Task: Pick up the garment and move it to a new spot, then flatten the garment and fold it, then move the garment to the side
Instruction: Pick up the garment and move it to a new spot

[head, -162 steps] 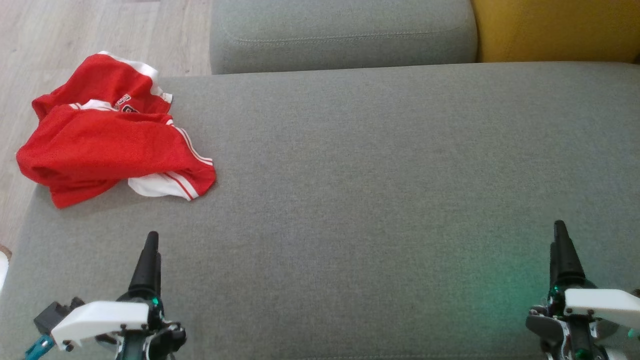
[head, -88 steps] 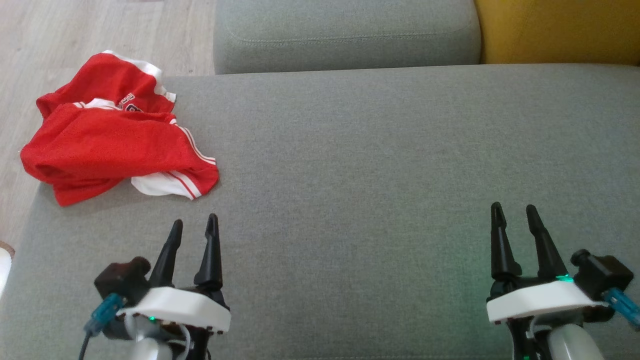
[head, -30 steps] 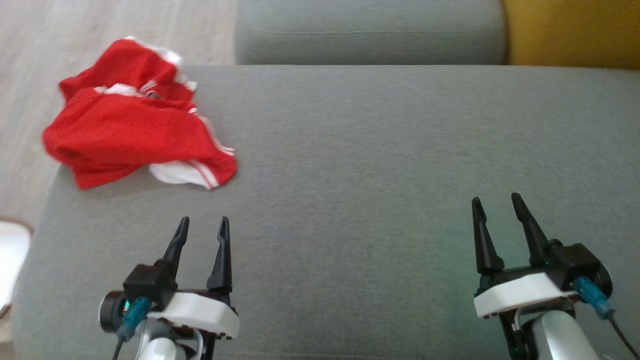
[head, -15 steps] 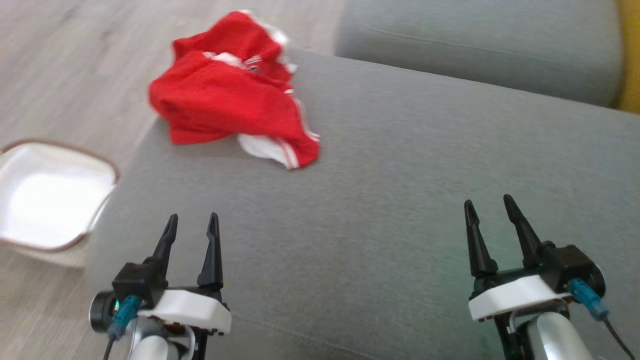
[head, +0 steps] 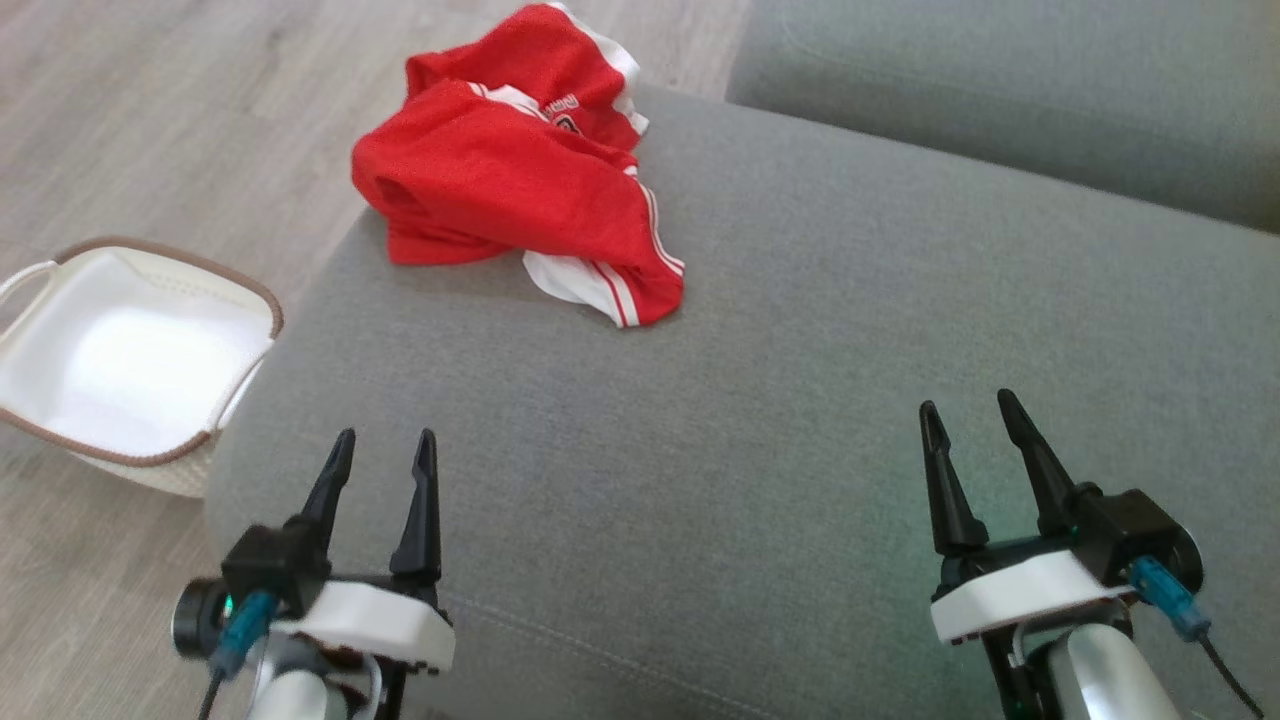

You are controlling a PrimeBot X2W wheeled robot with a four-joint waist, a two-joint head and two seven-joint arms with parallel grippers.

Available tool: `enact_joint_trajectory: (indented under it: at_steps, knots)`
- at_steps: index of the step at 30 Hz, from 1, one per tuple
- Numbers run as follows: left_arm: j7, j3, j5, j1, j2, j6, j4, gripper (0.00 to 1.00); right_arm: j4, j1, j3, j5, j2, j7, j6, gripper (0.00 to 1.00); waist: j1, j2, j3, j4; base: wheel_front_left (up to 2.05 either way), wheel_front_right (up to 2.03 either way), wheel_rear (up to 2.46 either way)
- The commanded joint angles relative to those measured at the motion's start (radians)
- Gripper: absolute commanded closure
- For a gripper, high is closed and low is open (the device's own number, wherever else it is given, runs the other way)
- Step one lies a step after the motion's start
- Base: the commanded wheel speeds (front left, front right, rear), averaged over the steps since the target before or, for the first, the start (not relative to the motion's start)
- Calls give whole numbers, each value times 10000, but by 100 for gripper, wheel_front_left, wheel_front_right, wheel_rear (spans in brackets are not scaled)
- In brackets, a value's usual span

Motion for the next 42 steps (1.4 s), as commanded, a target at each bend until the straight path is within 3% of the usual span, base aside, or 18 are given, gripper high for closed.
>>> enact_joint_trajectory:
  at_steps: [1, 9, 16, 25, 32, 39, 40, 41, 42]
  knots:
    - [-124, 269, 145, -636, 143, -130, -246, 0, -352, -412, 244, 19, -73, -109, 75, 0, 0, 0, 179, -159, 0, 0, 0]
    - [-67, 127, 443, -2752, 817, -781, 237, 0, -545, -757, 154, -257, -73, -109, 75, 0, 0, 0, 1133, -863, 0, 0, 0]
    - [921, -574, 520, -5330, 1673, -1220, 1523, 0, -781, -1348, 217, -532, -73, -109, 75, 0, 0, 0, 2506, -1624, 0, 0, 0]
    - [2707, -1892, -459, -7709, 2616, -1311, 3576, 0, -1056, -2233, 390, -653, -73, -109, 75, 0, 0, 0, 4098, -2503, 0, 0, 0]
    - [4049, -2454, -1326, -8574, 3210, -1313, 4882, 0, -1125, -2573, 446, -596, -73, -109, 75, 0, 0, 0, 4586, -2839, 0, 0, 0]
    - [4473, -2799, -1999, -8969, 3466, -1314, 5653, 0, -1142, -2749, 525, -504, -73, -109, 75, 0, 0, 0, 4772, -3040, 0, 0, 0]
    - [4499, -2868, -2088, -8990, 3485, -1314, 5719, 8, -1140, -2758, 525, -494, -73, -109, 75, 0, 0, 0, 4767, -3055, 0, 0, 0]
    - [4506, -2935, -2181, -9001, 3499, -1314, 5774, 60, -1136, -2759, 522, -484, -73, -109, 75, 0, 0, 0, 4748, -3066, 0, 0, 0]
    - [4479, -3003, -2263, -9004, 3506, -1314, 5812, 92, -1124, -2750, 516, -474, -73, -109, 75, 0, 0, 0, 4705, -3071, 0, 0, 0]
